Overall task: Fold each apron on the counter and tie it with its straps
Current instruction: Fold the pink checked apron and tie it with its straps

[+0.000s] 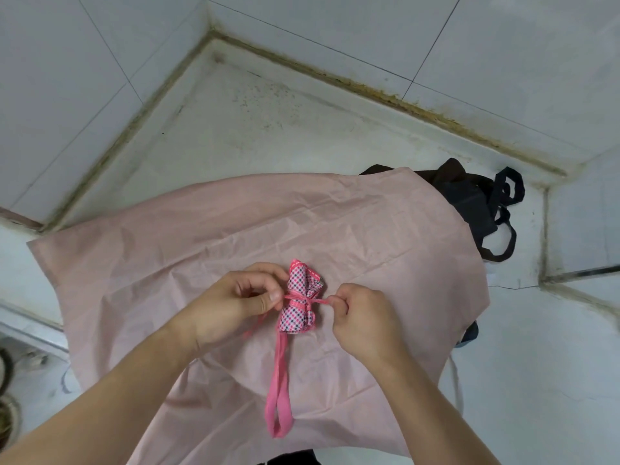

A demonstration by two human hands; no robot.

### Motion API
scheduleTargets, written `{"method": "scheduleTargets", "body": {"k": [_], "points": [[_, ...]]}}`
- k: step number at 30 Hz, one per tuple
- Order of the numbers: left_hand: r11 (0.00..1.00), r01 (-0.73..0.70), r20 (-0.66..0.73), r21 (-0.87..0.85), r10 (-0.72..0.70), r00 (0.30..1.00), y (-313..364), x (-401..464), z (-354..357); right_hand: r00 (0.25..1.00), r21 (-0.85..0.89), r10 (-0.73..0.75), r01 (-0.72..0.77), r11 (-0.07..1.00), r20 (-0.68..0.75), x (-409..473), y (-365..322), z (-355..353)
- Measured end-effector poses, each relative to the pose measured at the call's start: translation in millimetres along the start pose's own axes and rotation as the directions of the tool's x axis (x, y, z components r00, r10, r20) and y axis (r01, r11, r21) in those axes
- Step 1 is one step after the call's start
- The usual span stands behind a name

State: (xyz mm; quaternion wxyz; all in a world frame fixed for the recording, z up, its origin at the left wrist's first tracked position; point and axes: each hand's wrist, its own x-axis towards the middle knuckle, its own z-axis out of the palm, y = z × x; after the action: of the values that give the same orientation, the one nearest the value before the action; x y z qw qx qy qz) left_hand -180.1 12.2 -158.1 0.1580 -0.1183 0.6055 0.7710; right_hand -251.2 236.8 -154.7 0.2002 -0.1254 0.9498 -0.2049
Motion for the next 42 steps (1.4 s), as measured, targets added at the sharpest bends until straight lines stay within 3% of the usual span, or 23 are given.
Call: {"method": "scheduleTargets", "body": {"k": [5, 10, 15, 17, 21, 24, 27, 29, 35, 38, 42], "points": [[0.990, -0.031, 0.082, 0.140, 0.020, 0.996, 18, 4, 10, 0.997, -0.046, 0.007, -0.004, 0.999, 0.074, -1, -7, -1], [0.931, -0.054, 0.074, 0.361, 0.029, 0.997, 29, 11, 22, 0.993, 0.007, 0.048, -0.049, 0.999, 0.105, -3, -6, -4], [0.965, -0.009, 0.108, 0.261, -0.020, 0.994, 25, 11, 29, 0.993, 0.035, 0.055, -0.059, 0.998, 0.105, -3, -4, -1], [0.938, -0.029, 0.066, 0.345, 0.007, 0.998, 21, 12, 30, 0.995, 0.028, 0.052, -0.054, 0.998, 0.081, -3, -4, 0], [0.732, -0.023, -0.062, 0.681, 0.088, 0.994, 3, 15, 19, 0.997, 0.038, 0.041, -0.044, 0.998, 0.071, -2, -5, -1], [0.450, -0.234, 0.105, 0.862, 0.293, 0.950, 5, 15, 21, 0.997, 0.046, -0.002, -0.001, 0.999, 0.074, -4, -9, -4], [0.336, -0.309, 0.203, 0.890, 0.315, 0.927, 8, 18, 26, 0.993, 0.095, -0.071, 0.062, 0.994, 0.095, -5, -16, -10], [0.362, -0.242, 0.133, 0.900, 0.302, 0.944, 8, 19, 29, 0.986, 0.110, -0.112, 0.099, 0.989, 0.120, -5, -20, -13], [0.576, -0.024, -0.118, 0.817, 0.208, 0.971, 5, 21, 33, 0.965, 0.129, -0.160, 0.135, 0.982, 0.207, -6, -13, -22], [0.568, 0.001, -0.092, 0.823, 0.133, 0.987, 4, 23, 33, 0.954, 0.134, -0.180, 0.151, 0.979, 0.239, -7, -16, -25], [0.528, -0.035, 0.024, 0.849, 0.027, 0.999, 4, 24, 32, 0.983, 0.184, -0.125, 0.099, 0.978, 0.134, 6, -27, -28]]}}
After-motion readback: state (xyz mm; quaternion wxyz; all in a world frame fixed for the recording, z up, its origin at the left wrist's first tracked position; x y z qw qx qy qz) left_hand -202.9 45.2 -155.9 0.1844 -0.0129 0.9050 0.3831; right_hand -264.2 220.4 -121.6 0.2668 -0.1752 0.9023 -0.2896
